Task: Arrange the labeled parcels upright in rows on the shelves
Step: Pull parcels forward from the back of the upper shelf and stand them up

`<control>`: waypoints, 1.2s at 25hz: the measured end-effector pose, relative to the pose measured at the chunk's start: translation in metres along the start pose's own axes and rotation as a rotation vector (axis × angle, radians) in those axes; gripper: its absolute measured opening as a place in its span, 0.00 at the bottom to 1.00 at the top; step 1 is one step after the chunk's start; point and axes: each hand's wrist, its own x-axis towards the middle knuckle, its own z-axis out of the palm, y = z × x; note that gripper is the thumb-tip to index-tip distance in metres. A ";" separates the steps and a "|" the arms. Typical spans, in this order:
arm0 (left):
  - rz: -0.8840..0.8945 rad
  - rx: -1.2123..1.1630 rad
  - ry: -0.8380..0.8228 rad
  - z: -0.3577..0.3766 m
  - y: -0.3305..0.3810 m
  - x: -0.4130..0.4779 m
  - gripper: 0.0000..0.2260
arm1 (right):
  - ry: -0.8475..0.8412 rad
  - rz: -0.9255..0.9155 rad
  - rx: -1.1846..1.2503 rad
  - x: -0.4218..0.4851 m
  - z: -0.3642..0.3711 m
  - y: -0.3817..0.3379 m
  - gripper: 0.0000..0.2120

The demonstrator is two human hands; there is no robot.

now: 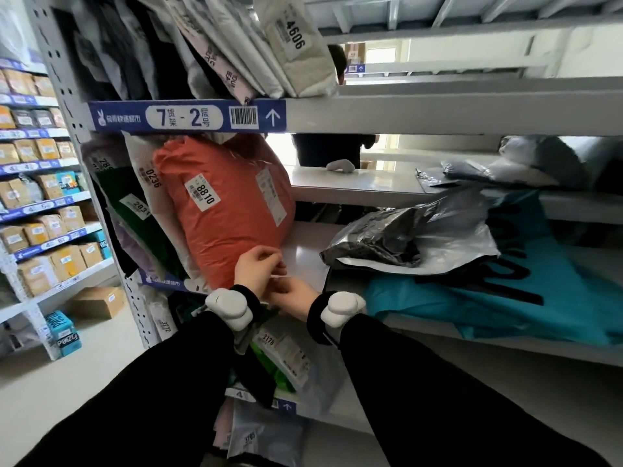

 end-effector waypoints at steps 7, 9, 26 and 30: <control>0.211 0.010 -0.085 0.040 0.045 0.032 0.07 | 0.180 -0.002 -0.014 -0.002 -0.068 -0.031 0.11; 0.255 0.001 -0.123 0.052 0.055 0.040 0.07 | 0.222 0.001 -0.057 -0.004 -0.087 -0.037 0.12; 0.486 0.606 -0.784 0.150 0.034 0.071 0.37 | 0.634 0.439 -0.413 -0.034 -0.202 0.001 0.15; 0.571 0.843 -0.883 0.157 0.030 0.072 0.50 | 0.526 0.551 -0.431 -0.039 -0.201 0.007 0.18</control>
